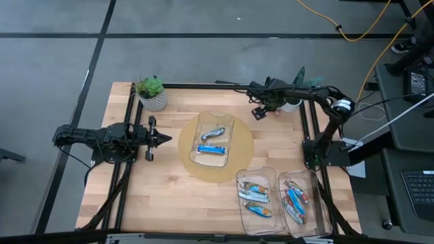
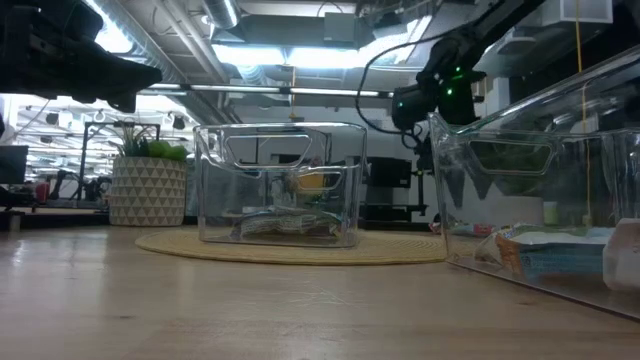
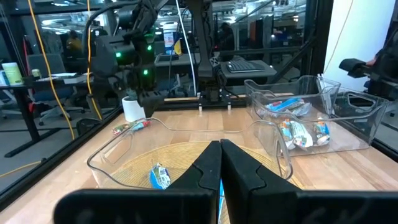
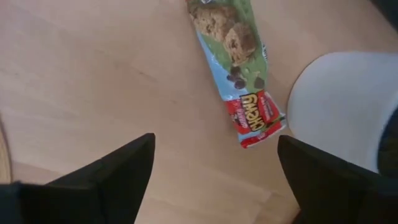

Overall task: Pick and place Granola Bars by type
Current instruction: Put the red granola bar pack into the bottom right transparent bin

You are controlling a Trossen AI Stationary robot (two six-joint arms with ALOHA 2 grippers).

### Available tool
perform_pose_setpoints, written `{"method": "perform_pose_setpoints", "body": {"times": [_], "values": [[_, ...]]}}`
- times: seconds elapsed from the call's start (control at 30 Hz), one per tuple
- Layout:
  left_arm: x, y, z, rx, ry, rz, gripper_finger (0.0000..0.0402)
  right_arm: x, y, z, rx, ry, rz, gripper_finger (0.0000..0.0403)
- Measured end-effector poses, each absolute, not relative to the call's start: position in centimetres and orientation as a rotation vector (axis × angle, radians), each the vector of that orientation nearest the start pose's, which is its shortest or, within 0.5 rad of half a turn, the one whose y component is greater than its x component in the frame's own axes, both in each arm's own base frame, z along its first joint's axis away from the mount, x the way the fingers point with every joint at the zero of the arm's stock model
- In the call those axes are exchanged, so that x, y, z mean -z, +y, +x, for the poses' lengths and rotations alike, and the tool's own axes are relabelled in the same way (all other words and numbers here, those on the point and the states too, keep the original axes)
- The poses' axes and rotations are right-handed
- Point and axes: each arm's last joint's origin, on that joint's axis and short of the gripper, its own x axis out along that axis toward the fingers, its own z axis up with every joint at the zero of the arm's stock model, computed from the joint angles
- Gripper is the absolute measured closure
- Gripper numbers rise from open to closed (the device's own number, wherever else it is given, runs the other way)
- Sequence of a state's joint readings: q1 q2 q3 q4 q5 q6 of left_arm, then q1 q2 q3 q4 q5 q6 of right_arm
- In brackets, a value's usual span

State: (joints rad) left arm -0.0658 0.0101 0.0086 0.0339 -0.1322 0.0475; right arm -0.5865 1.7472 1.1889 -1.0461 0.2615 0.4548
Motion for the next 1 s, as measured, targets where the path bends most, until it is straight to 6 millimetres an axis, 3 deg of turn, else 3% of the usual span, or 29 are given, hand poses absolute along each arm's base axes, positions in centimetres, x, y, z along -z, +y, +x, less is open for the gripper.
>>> {"method": "perform_pose_setpoints", "body": {"times": [0.37, 1.0], "values": [[-16.9, -0.3, 9.8, -0.067, -0.031, 0.045, 0.04, -16.7, -18.8, 24.5, 1.114, 1.49, 0.678, 0.0063], [-16.9, -0.3, 9.8, -0.068, -0.031, 0.045, 0.04, -15.4, -20.3, 24.2, 1.217, 1.423, 0.842, 0.0063]]}}
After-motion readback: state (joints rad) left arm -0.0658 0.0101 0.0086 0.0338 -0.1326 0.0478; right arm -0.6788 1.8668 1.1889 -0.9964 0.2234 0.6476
